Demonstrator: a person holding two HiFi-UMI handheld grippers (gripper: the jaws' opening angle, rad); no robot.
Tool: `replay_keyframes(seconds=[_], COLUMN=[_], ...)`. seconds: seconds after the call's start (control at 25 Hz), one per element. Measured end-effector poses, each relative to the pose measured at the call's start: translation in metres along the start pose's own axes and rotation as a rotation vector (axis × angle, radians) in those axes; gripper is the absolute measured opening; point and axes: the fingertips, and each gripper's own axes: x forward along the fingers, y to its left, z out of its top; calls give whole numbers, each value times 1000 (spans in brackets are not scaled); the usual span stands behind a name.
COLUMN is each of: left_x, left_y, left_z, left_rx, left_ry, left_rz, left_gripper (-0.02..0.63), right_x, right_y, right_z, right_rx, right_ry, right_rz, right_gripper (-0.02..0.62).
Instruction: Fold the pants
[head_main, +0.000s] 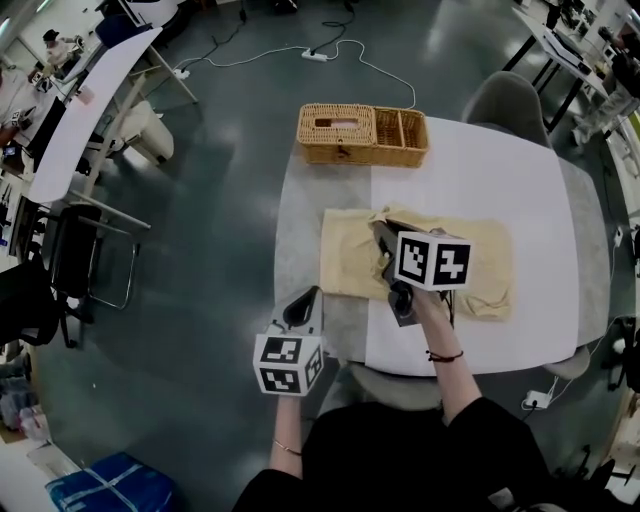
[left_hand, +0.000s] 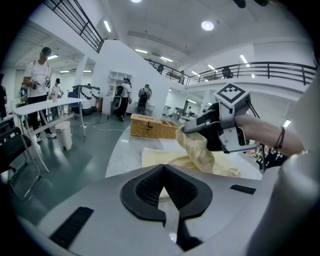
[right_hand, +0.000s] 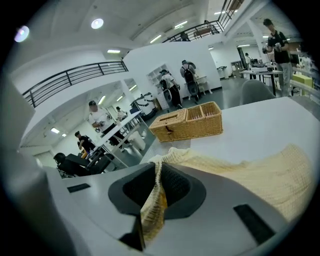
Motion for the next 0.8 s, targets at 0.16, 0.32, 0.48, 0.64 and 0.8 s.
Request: replay_keyframes(seconds=[0.16,0.32,0.48,0.64,0.8], left_x=[3,3,1,0,-1], left_y=[3,8,15,19,21], left_z=[-8,-13,-19,-25,-27], left_rx=[-18,-38,-54,-72,-80], left_ry=[9,14,21,26,27], left_rz=[0,6,11,14,14], left_gripper=[8,8,8,8,8], right_x=[20,33,46,57,64], right_y=[-4,-5,-4,-4,-4], right_z=[-19,-29,-38,-49,-57], right_rx=[-18,-22,-22,-15,-15], right_ry=[53,86,114,144,173], right_rz=[-35,-54,-78,-103,-118], right_gripper=[45,46,46,46,46])
